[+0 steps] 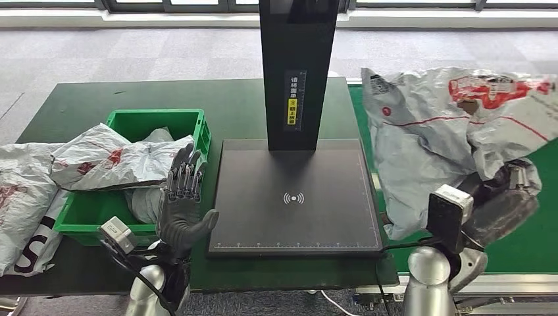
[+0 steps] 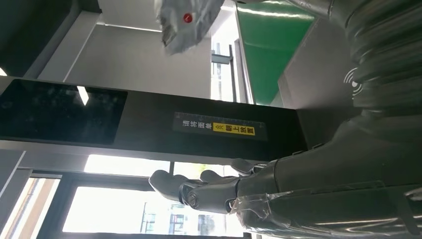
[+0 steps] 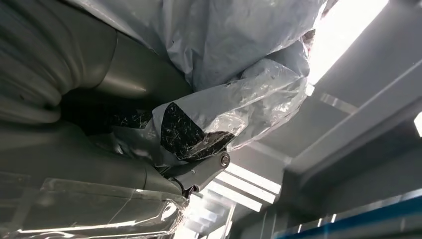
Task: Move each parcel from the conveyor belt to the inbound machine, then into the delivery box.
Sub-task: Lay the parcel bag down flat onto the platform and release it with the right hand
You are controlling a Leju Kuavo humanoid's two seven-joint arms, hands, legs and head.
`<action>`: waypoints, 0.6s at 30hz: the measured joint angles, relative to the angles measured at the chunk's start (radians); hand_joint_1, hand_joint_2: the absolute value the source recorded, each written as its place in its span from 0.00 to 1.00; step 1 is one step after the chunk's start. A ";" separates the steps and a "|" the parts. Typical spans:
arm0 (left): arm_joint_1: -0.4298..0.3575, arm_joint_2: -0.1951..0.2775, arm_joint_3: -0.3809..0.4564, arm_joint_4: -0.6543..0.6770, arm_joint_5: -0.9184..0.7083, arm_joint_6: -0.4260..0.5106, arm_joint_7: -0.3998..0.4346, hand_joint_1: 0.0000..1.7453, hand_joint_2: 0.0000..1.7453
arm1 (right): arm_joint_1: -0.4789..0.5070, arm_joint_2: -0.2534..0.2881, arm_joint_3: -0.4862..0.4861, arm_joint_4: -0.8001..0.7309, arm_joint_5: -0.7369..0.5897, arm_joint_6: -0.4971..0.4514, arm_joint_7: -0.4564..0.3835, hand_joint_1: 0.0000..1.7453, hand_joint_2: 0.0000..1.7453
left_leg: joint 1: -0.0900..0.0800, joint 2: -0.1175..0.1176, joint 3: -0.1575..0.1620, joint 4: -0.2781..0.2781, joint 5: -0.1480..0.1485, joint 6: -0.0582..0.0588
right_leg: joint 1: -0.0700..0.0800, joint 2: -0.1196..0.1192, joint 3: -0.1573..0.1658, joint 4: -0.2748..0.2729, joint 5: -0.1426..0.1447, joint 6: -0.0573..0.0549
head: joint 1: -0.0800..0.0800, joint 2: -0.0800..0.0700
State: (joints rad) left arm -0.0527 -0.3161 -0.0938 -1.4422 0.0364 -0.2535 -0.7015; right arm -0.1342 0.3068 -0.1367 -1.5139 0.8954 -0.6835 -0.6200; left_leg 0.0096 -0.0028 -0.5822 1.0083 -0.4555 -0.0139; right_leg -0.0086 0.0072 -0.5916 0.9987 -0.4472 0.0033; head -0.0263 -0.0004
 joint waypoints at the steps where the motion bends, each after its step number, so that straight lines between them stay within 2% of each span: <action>1: 0.000 0.000 0.003 0.001 -0.001 0.000 0.000 0.00 1.00 | -0.004 -0.001 0.047 0.011 0.001 0.013 0.009 1.00 1.00 | 0.000 0.000 0.000 0.000 0.000 0.000 | 0.000 0.000 0.000 0.000 0.000 0.000 | 0.000 0.000; 4: 0.002 0.000 0.011 0.002 -0.006 -0.001 0.000 0.00 1.00 | -0.022 -0.003 0.166 0.076 -0.016 0.083 0.038 1.00 1.00 | 0.000 0.000 0.000 0.000 0.001 -0.001 | 0.000 0.000 0.000 0.001 0.000 -0.001 | 0.000 0.000; 8: 0.001 -0.001 0.011 0.003 -0.007 0.000 0.000 0.00 1.00 | -0.050 -0.002 0.273 0.226 -0.053 0.202 0.065 1.00 1.00 | 0.000 0.000 0.000 0.000 0.001 -0.001 | 0.000 -0.001 0.000 0.002 -0.001 -0.001 | 0.000 0.000; 12: 0.000 -0.001 0.011 0.011 -0.008 0.001 0.000 0.00 1.00 | -0.078 0.001 0.323 0.415 -0.107 0.282 0.049 1.00 1.00 | 0.000 -0.002 -0.001 0.000 0.001 -0.001 | 0.000 -0.001 0.000 0.002 -0.001 -0.001 | 0.000 0.000; 18: 0.000 -0.001 0.011 0.015 -0.015 0.011 0.000 0.00 1.00 | -0.100 0.007 0.347 0.633 -0.146 0.314 0.000 1.00 1.00 | 0.000 -0.002 -0.001 0.000 0.001 -0.001 | 0.000 -0.002 -0.001 0.002 -0.001 -0.001 | 0.000 0.000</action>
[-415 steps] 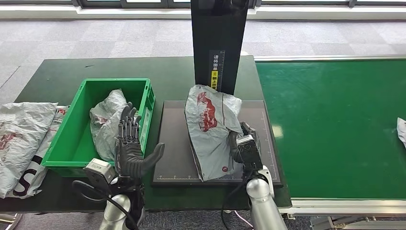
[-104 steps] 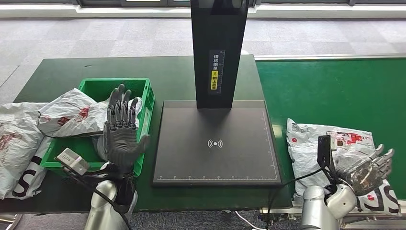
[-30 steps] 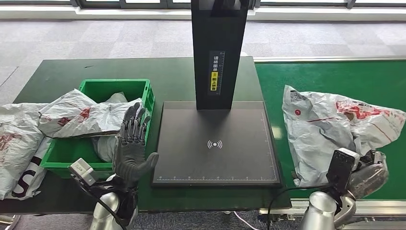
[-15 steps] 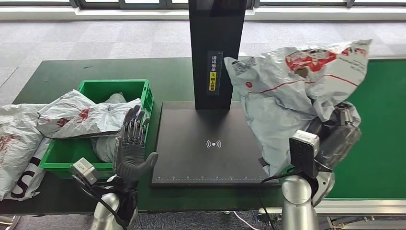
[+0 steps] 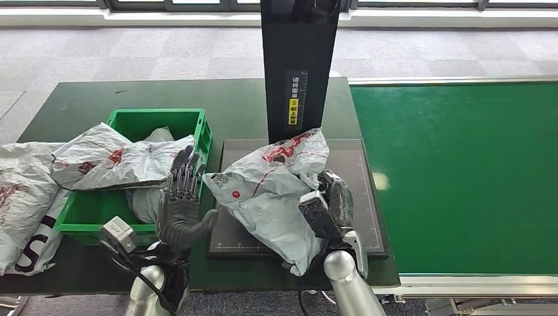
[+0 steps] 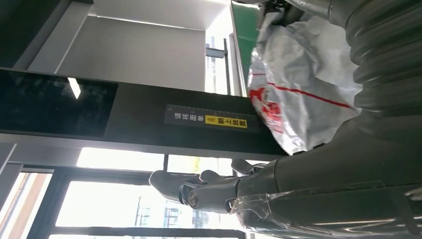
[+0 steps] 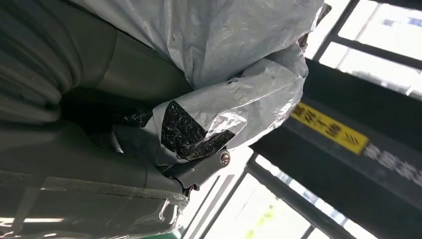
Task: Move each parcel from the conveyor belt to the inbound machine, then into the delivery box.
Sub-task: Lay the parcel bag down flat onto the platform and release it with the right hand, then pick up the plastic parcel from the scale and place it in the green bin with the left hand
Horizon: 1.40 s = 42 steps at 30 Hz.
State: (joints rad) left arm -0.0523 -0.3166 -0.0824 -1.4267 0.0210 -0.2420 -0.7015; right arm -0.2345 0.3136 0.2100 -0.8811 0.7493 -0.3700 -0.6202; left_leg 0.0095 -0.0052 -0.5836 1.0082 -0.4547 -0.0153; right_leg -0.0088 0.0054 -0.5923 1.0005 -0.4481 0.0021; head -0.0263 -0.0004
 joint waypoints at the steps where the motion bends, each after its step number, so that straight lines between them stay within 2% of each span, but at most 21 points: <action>1: 0.000 0.000 0.000 0.000 -0.001 0.002 0.000 0.00 1.00 | -0.002 0.001 0.002 0.022 -0.003 0.011 0.000 1.00 1.00 | 0.000 0.000 0.000 0.000 0.000 0.000 | 0.000 0.000 0.000 0.000 0.000 0.000 | 0.000 0.000; 7: 0.000 0.000 0.000 0.000 -0.004 0.016 0.000 0.00 1.00 | -0.018 0.003 0.021 0.133 -0.004 0.110 0.039 1.00 1.00 | 0.000 0.000 0.000 0.000 0.000 0.000 | 0.000 0.000 0.000 0.000 0.000 0.000 | 0.000 0.000; 22: 0.000 0.000 0.000 0.000 -0.005 0.017 0.000 0.00 1.00 | -0.030 0.007 0.032 0.201 -0.004 0.119 0.044 1.00 1.00 | 0.000 0.000 0.000 0.000 0.000 -0.001 | 0.000 0.000 0.000 0.000 0.000 0.000 | 0.000 0.000; 23: 0.000 0.000 0.000 0.000 -0.005 0.017 0.000 0.00 1.00 | -0.030 0.007 0.032 0.203 -0.004 0.122 0.044 0.88 1.00 | 0.000 0.000 0.000 0.000 0.000 -0.001 | 0.000 0.000 0.000 0.000 0.000 0.000 | 0.000 0.000; 26: 0.000 0.000 0.000 0.000 -0.006 0.022 0.000 0.00 1.00 | -0.034 0.008 0.036 0.217 0.002 0.140 0.059 0.12 1.00 | 0.000 0.000 0.000 0.000 0.000 -0.001 | 0.000 0.000 0.000 0.000 0.000 0.000 | 0.000 0.000; 27: 0.000 0.000 0.000 0.000 -0.006 0.027 0.000 0.00 1.00 | -0.036 0.008 0.038 0.225 0.004 0.142 0.065 0.00 0.75 | 0.000 0.000 0.000 0.000 0.000 -0.001 | 0.000 0.000 0.000 0.000 0.000 0.000 | 0.000 0.000; 30: 0.000 0.000 0.000 0.000 -0.009 0.046 0.000 0.00 1.00 | -0.043 0.010 0.041 0.246 -0.004 0.127 0.070 0.00 0.00 | 0.000 0.000 0.000 0.000 0.000 -0.001 | 0.000 0.000 0.000 0.000 0.000 0.000 | 0.000 0.000; 33: 0.000 0.000 0.000 0.000 -0.009 0.057 0.000 0.00 1.00 | -0.046 0.011 0.041 0.254 -0.017 0.089 0.058 0.00 0.00 | 0.000 0.000 0.000 0.000 0.000 -0.001 | 0.000 0.000 0.000 0.000 0.000 0.000 | 0.000 0.000; 38: 0.001 0.000 0.000 -0.005 -0.010 0.074 0.000 0.00 1.00 | -0.042 0.011 0.035 0.226 -0.031 -0.030 0.029 0.00 0.00 | 0.000 0.000 0.000 0.000 0.000 -0.001 | 0.000 0.000 0.000 0.000 0.000 0.000 | 0.000 0.000; 42: 0.001 0.000 0.000 -0.005 -0.010 0.081 0.000 0.00 1.00 | -0.034 0.010 0.025 0.167 -0.052 -0.042 0.018 0.00 0.00 | 0.000 0.000 0.000 0.000 0.000 -0.001 | 0.000 0.000 0.000 0.000 0.000 0.000 | 0.000 0.000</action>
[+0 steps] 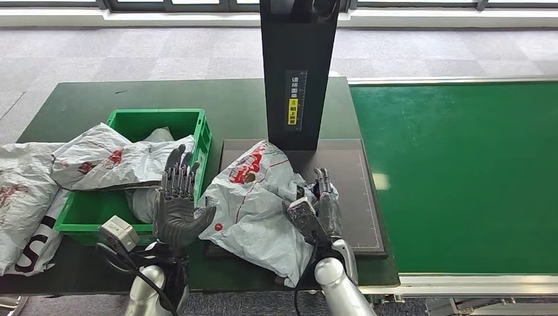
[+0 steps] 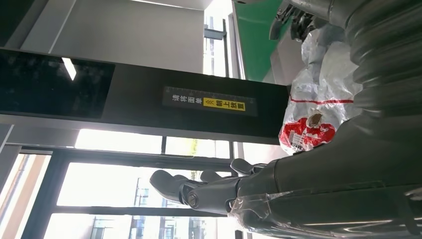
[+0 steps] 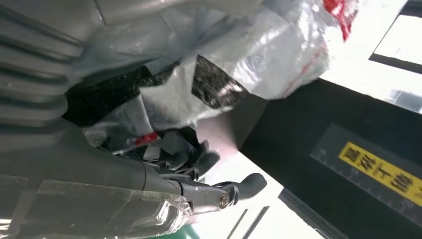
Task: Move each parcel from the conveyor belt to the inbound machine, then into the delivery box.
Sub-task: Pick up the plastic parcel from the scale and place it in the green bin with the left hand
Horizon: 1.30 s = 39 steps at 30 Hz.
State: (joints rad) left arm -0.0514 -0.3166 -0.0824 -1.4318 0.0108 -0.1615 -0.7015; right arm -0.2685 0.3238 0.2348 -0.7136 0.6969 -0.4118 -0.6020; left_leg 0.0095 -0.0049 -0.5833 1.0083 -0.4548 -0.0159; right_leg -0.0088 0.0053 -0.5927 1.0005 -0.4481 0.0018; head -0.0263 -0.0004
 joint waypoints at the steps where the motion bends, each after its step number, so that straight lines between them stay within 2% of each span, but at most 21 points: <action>1: 0.000 0.000 0.000 0.000 0.000 0.000 0.000 0.00 1.00 | 0.002 0.000 -0.002 -0.014 -0.002 0.006 0.004 0.00 0.00 | 0.000 0.000 0.000 0.000 0.000 0.000 | 0.000 0.000 0.000 0.000 0.000 0.000 | 0.000 0.000; 7: -0.001 0.000 0.000 0.003 -0.010 0.008 0.000 0.00 1.00 | 0.009 -0.001 -0.013 -0.067 -0.019 0.009 0.011 0.00 0.00 | 0.000 0.000 0.000 0.000 0.000 0.000 | 0.000 0.000 -0.001 0.000 0.000 0.000 | 0.000 0.000; 14: -0.006 0.000 -0.007 0.030 -0.044 0.067 0.000 0.00 1.00 | 0.020 -0.002 -0.032 -0.126 -0.035 -0.022 -0.008 0.00 0.00 | 0.000 0.001 0.000 0.000 0.000 0.000 | 0.000 0.001 -0.001 0.000 0.000 0.000 | 0.000 0.000; 25: -0.010 0.000 -0.012 0.053 -0.051 0.082 0.000 0.00 1.00 | 0.025 -0.003 -0.045 -0.148 -0.038 -0.026 -0.012 0.00 0.00 | 0.000 0.001 0.000 0.000 0.000 0.000 | 0.000 0.001 -0.002 0.000 0.000 0.000 | 0.000 0.000; 31: -0.056 0.006 -0.063 0.136 -0.109 0.170 0.000 0.00 1.00 | 0.036 -0.004 -0.055 -0.207 -0.108 -0.064 -0.068 0.00 0.00 | 0.000 0.000 0.000 0.000 0.000 0.000 | 0.000 0.001 -0.001 0.000 0.000 0.000 | 0.000 0.000; 35: -0.147 0.007 -0.123 0.276 -0.105 0.159 0.000 0.00 1.00 | 0.065 -0.014 -0.047 -0.331 -0.310 -0.135 -0.094 0.00 1.00 | -0.001 -0.001 0.000 0.000 0.001 0.001 | -0.001 0.000 -0.001 0.000 0.001 0.001 | 0.000 0.000; 37: -0.201 0.006 -0.139 0.366 -0.106 0.170 0.001 0.00 1.00 | 0.089 -0.022 -0.028 -0.412 -0.401 -0.185 -0.096 0.00 1.00 | -0.001 0.000 0.000 0.000 0.001 0.001 | -0.001 0.000 -0.002 0.000 0.001 0.000 | 0.000 0.000; 39: -0.271 -0.002 -0.155 0.474 -0.151 0.249 0.003 0.00 1.00 | 0.122 -0.031 -0.006 -0.505 -0.439 -0.235 -0.097 0.00 1.00 | -0.001 -0.001 -0.001 0.001 0.001 0.001 | -0.001 0.000 -0.003 0.000 0.002 0.000 | 0.000 0.000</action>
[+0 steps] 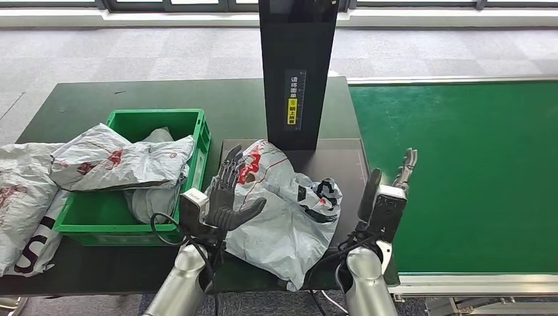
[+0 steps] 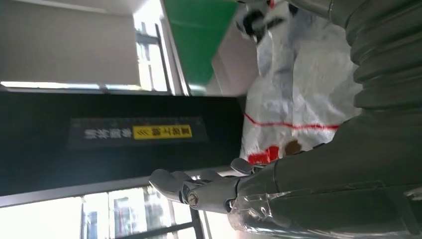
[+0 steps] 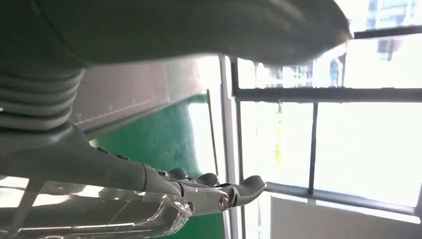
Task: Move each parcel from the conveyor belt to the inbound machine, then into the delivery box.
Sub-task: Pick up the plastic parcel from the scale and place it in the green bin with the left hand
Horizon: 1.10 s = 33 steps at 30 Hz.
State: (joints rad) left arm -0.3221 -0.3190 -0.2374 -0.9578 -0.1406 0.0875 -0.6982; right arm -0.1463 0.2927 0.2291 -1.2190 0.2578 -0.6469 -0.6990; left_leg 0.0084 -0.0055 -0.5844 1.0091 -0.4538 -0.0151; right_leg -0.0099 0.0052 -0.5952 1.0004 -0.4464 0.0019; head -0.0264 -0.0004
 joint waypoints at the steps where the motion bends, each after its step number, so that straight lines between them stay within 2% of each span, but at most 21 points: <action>1: -0.043 -0.007 -0.014 0.067 -0.034 0.067 0.004 0.00 1.00 | 0.017 -0.004 0.009 -0.056 -0.006 -0.020 -0.001 0.00 1.00 | 0.000 -0.001 -0.001 0.000 0.000 0.000 | 0.000 -0.001 0.000 0.000 0.000 0.000 | 0.000 0.000; 4: -0.153 -0.025 -0.084 0.241 -0.082 0.255 0.045 0.00 1.00 | 0.048 -0.011 0.026 -0.207 0.001 -0.047 -0.003 0.00 1.00 | 0.000 -0.001 -0.002 0.000 0.001 0.000 | 0.000 -0.001 -0.001 0.000 0.001 0.000 | 0.000 0.000; 10: -0.260 -0.045 -0.305 0.430 -0.068 0.461 0.220 0.00 1.00 | 0.075 -0.014 0.030 -0.362 0.036 -0.050 -0.003 0.00 1.00 | 0.000 0.000 -0.002 0.000 0.001 -0.001 | 0.000 0.000 -0.002 0.000 0.001 0.000 | 0.000 0.000; 15: -0.294 -0.047 -0.462 0.519 -0.113 0.509 0.338 0.00 1.00 | 0.079 -0.016 0.032 -0.406 0.035 -0.050 -0.002 0.00 1.00 | 0.000 0.000 -0.002 0.000 0.001 -0.001 | 0.000 0.000 -0.002 0.000 0.001 0.000 | 0.000 0.000; 22: -0.317 -0.047 -0.552 0.577 -0.141 0.506 0.412 0.00 1.00 | 0.081 -0.017 0.034 -0.427 0.024 -0.050 -0.001 0.00 1.00 | 0.000 0.000 -0.002 0.000 0.001 -0.001 | 0.000 0.000 -0.002 0.001 0.001 0.000 | 0.000 0.000; 26: -0.333 -0.048 -0.633 0.613 -0.255 0.484 0.562 0.99 1.00 | 0.081 -0.019 0.039 -0.430 0.010 -0.048 -0.001 0.00 1.00 | 0.000 0.000 -0.002 0.000 0.001 -0.001 | 0.000 0.000 -0.002 0.001 0.001 0.000 | 0.000 0.000; 29: -0.344 -0.048 -0.715 0.632 -0.343 0.440 0.661 1.00 1.00 | 0.080 -0.019 0.041 -0.430 0.000 -0.035 -0.001 0.00 1.00 | 0.000 0.000 -0.002 0.000 0.001 -0.001 | 0.000 -0.001 -0.001 0.001 0.001 0.000 | 0.000 0.000; 33: -0.358 -0.049 -0.798 0.650 -0.408 0.424 0.730 1.00 1.00 | 0.079 -0.020 0.043 -0.429 -0.005 -0.016 -0.001 0.00 1.00 | 0.000 -0.001 -0.002 0.000 0.001 0.000 | 0.000 -0.001 0.000 0.001 0.001 0.000 | 0.000 0.000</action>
State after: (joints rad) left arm -0.6805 -0.3676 -1.0358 -0.3079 -0.5481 0.5118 0.0317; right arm -0.0671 0.2731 0.2725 -1.6483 0.2529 -0.6624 -0.7000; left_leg 0.0084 -0.0060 -0.5864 1.0091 -0.4530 -0.0156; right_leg -0.0101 0.0044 -0.5956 1.0010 -0.4453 0.0017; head -0.0263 -0.0004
